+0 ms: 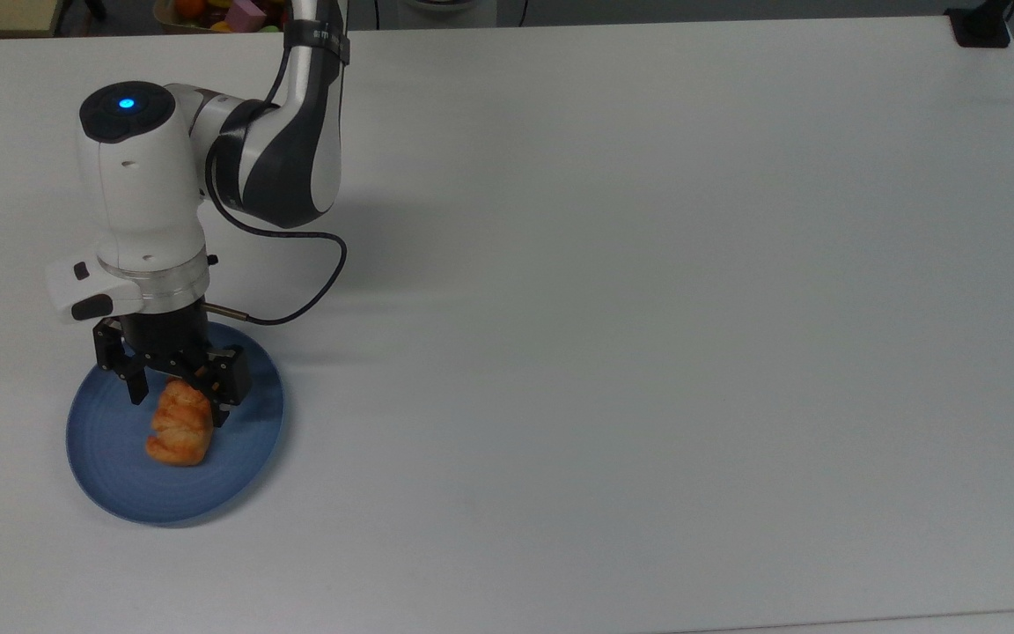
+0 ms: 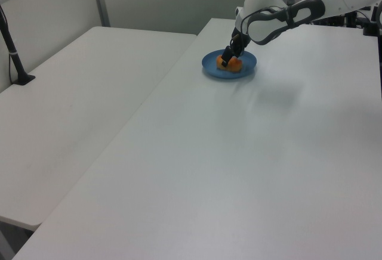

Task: Put the bread on the table
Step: 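Close the gripper around the orange bread roll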

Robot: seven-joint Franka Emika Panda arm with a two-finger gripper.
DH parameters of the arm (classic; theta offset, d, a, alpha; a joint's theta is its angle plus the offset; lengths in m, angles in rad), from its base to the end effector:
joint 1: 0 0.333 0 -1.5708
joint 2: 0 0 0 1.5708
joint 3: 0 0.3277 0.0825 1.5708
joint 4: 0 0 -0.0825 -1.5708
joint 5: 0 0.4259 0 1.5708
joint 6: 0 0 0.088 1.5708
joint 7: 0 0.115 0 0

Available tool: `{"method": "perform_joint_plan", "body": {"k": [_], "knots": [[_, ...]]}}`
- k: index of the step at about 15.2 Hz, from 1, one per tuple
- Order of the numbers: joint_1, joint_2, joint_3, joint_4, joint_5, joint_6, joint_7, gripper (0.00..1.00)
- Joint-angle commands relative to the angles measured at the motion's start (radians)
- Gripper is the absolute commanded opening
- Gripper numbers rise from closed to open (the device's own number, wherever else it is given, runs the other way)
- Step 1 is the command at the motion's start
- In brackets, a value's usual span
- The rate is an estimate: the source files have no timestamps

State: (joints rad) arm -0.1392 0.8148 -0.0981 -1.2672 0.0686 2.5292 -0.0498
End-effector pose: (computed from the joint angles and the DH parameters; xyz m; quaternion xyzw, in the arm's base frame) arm 0.8176 -0.1744 0.2979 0.9704 -0.0913 0.2204 0.0378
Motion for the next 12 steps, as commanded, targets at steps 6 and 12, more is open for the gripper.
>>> {"method": "perform_joint_plan", "body": {"k": [6, 12], "knots": [[0.004, -0.008, 0.003, -0.018, -0.033, 0.017, 0.004, 0.37], [0.004, -0.130, 0.003, -0.089, -0.035, 0.005, 0.004, 0.37]]}}
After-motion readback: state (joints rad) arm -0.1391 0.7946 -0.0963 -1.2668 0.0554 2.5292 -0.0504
